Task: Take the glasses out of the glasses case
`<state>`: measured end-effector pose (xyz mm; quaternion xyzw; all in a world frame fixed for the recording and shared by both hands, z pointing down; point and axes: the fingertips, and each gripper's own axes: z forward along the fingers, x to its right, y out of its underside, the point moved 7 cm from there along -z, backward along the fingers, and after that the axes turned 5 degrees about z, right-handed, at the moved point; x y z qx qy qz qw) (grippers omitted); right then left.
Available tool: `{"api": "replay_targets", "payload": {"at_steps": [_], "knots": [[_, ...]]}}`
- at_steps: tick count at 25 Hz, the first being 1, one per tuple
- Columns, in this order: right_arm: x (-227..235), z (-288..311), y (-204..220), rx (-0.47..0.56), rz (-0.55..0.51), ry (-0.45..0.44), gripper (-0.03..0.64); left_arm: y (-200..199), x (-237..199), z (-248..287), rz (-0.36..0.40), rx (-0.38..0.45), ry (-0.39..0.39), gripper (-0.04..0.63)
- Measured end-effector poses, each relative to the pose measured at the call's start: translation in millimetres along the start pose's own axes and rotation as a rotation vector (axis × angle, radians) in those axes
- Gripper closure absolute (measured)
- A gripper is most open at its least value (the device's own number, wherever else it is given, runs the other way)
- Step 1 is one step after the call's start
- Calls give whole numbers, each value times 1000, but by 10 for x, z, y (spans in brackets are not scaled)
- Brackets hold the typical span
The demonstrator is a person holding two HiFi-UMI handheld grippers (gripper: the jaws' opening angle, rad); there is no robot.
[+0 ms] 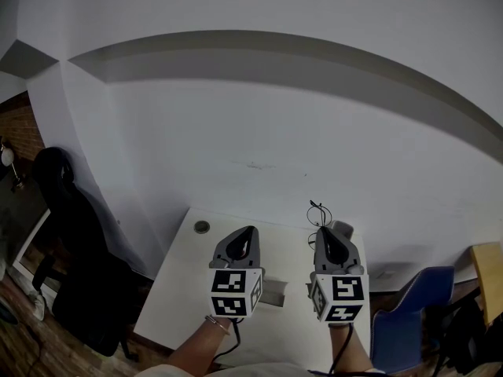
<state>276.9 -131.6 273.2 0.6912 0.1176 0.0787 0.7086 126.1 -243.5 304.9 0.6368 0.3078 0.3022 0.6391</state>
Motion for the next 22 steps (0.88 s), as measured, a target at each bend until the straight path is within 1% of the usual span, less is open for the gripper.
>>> {"api": "replay_targets", "payload": {"at_steps": [16,22], "knots": [[0,-46,26,1,14,-3,580,56,8,-16,-9,-12,-1,578],[60,-50,97,-5,-4,11,580,67,-14,-30,-10,-14,-6,578]]}}
